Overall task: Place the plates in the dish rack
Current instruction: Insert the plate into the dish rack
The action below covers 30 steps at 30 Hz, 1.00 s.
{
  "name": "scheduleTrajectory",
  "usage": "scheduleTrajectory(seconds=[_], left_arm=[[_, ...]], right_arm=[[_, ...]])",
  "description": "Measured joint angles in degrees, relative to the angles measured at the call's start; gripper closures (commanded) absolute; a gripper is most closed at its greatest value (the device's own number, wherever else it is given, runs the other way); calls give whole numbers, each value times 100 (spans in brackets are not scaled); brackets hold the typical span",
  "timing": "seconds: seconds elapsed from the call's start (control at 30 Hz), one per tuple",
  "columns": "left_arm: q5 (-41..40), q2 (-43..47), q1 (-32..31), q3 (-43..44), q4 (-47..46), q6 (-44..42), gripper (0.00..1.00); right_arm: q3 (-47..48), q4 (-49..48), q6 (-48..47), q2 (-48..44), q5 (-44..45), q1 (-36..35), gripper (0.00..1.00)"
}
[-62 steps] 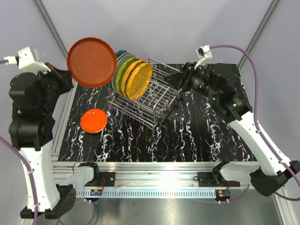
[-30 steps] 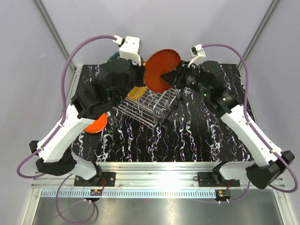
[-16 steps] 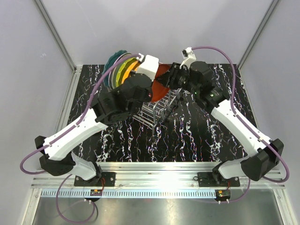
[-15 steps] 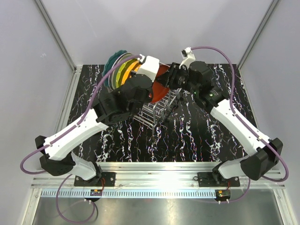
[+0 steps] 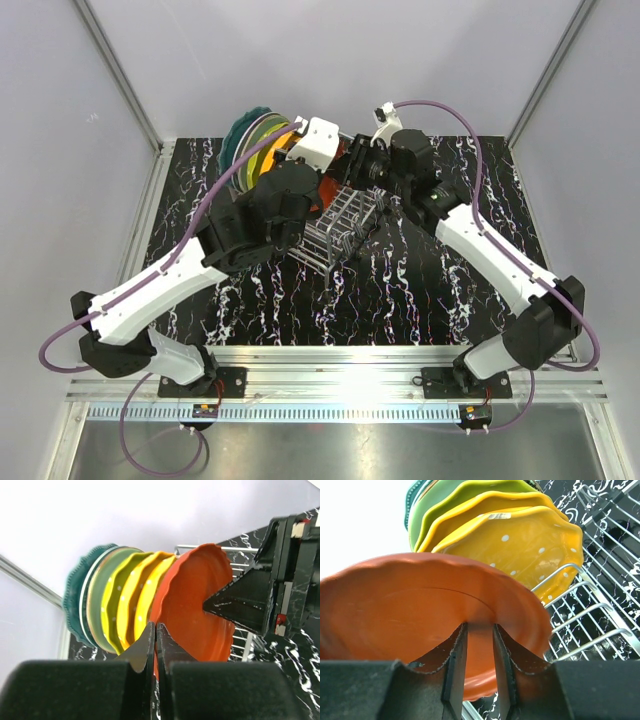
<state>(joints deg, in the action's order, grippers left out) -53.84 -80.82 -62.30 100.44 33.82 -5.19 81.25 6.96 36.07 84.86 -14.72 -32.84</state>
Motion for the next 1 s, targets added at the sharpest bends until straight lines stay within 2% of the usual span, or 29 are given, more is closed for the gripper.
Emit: scheduleTrajectory(seconds=[0.47, 0.7, 1.0], left_arm=[[-494, 11, -118, -378, -649, -859, 100], [-527, 83, -118, -890, -1093, -1370, 100], [-579, 109, -118, -1110, -1843, -2232, 100]], right_arm=[[7, -120, 70, 363, -101, -11, 67], [15, -129, 94, 503, -101, -24, 67], [136, -168, 133, 678, -98, -142, 67]])
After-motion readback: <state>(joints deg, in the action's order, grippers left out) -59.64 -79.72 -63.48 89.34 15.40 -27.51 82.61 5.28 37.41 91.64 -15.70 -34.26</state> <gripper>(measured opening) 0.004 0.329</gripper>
